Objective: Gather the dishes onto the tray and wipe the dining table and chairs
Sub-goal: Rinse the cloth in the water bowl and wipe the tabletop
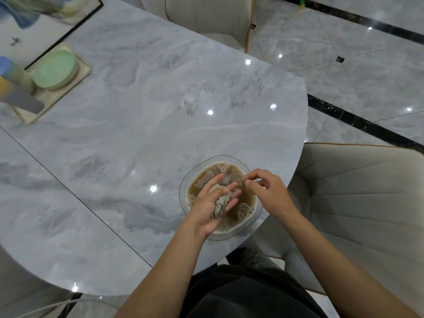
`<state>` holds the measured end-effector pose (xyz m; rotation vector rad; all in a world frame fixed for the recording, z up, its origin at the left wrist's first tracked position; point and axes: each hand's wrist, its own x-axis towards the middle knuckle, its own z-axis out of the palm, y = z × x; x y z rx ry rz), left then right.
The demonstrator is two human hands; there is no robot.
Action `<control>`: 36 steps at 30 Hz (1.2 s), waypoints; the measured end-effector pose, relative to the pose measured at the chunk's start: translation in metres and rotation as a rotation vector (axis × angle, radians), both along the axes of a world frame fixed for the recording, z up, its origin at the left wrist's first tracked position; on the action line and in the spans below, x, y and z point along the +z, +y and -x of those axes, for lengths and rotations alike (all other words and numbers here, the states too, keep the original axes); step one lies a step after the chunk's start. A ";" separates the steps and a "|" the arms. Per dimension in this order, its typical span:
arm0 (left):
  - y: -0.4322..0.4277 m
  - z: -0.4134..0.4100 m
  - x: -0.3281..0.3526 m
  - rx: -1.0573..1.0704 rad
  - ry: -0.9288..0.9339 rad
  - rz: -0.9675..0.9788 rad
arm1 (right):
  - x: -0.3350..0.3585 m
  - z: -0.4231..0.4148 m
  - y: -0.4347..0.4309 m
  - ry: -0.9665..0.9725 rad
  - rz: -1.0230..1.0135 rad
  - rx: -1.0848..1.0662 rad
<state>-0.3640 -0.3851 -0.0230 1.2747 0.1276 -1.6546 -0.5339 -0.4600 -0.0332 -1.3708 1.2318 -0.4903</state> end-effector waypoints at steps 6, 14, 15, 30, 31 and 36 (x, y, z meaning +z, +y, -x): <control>-0.005 0.006 -0.004 0.043 -0.081 -0.121 | 0.002 0.004 0.003 -0.085 0.068 -0.179; -0.017 0.013 -0.001 -0.002 -0.168 -0.195 | -0.003 0.004 0.009 -0.078 0.245 -0.189; -0.017 0.014 -0.001 0.005 -0.177 -0.207 | -0.004 0.003 0.010 -0.079 0.250 -0.185; -0.026 0.022 0.006 -0.124 -0.382 -0.355 | -0.002 -0.006 0.026 -0.086 0.211 -0.130; -0.026 0.021 0.005 -0.121 -0.385 -0.356 | -0.003 -0.007 0.027 -0.090 0.200 -0.133; -0.024 0.016 0.003 -0.068 -0.337 -0.319 | -0.007 -0.013 0.031 -0.127 0.107 -0.177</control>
